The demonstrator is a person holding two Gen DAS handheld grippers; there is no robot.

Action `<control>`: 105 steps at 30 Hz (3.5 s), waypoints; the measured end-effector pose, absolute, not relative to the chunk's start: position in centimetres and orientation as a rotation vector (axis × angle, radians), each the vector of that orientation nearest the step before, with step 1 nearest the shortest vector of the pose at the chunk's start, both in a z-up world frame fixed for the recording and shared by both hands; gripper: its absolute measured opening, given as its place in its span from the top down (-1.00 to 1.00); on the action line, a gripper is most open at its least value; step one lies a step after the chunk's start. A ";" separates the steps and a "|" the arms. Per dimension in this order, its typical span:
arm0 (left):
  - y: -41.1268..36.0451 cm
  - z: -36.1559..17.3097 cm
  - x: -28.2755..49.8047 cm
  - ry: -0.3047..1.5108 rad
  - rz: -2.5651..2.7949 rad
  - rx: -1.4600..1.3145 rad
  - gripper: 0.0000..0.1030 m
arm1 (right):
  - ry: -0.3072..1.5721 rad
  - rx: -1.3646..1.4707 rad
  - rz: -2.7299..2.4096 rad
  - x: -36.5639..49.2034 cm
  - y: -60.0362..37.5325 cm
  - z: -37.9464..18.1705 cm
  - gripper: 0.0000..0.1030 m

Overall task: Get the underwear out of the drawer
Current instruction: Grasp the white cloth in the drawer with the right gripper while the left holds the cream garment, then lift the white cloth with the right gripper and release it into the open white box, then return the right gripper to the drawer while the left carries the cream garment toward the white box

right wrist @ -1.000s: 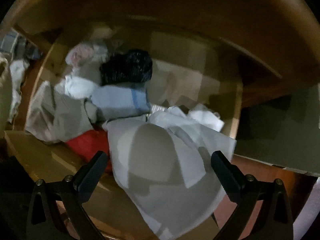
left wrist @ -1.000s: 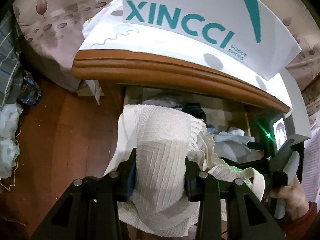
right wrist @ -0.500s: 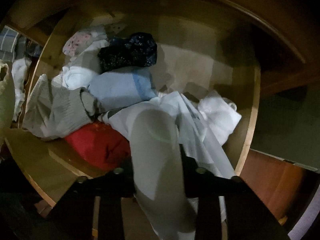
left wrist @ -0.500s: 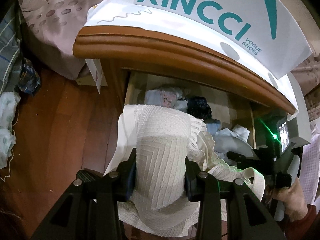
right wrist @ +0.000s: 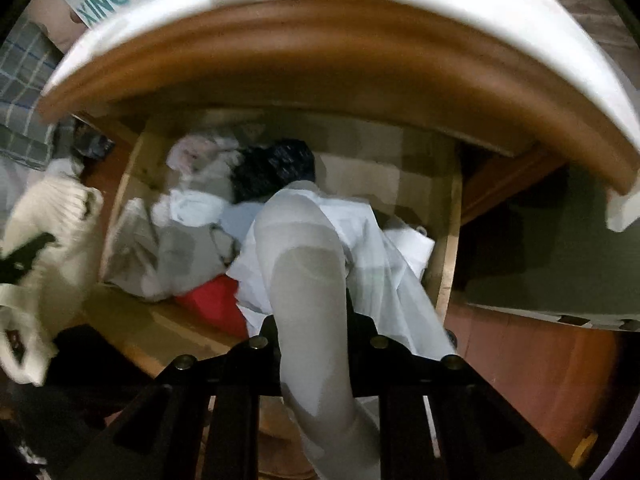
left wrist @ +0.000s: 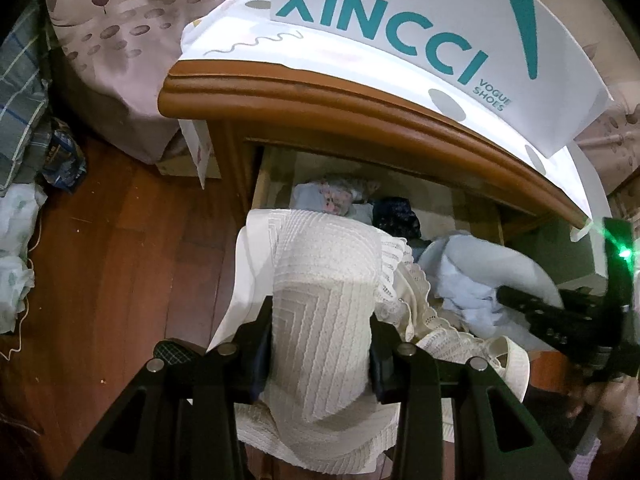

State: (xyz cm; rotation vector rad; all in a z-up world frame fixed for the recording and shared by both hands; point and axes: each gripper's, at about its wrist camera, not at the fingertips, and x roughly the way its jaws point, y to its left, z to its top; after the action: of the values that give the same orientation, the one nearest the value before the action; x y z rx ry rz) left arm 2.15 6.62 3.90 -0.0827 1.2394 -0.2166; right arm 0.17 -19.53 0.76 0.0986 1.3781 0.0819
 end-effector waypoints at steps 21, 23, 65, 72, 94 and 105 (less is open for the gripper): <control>7.0 6.6 -0.1 1.163 -0.199 -0.068 0.24 | 1.211 0.090 0.125 -3.3 -18.7 11.3 0.72; 7.0 6.9 -0.4 1.155 -0.201 -0.068 0.24 | 1.182 0.090 0.122 -3.7 -18.8 12.9 0.72; 9.2 10.5 -1.0 1.066 -0.175 -0.044 0.24 | 0.933 0.089 0.067 15.6 -18.2 21.6 0.69; 9.1 10.5 -0.7 1.070 -0.171 -0.051 0.23 | 1.008 0.051 0.079 16.7 -17.8 18.3 0.60; 8.4 10.4 -0.4 1.065 -0.184 -0.040 0.23 | 1.031 -0.099 0.075 14.5 -19.7 16.9 -0.36; 8.2 10.5 -0.4 1.061 -0.182 -0.045 0.23 | 0.820 0.034 0.075 9.1 -20.4 22.0 -0.62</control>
State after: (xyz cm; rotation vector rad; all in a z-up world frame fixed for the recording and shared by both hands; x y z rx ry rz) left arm -0.43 8.19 10.46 -0.0447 1.0610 -0.1819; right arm 9.11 -20.43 22.02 0.0343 0.8199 0.0749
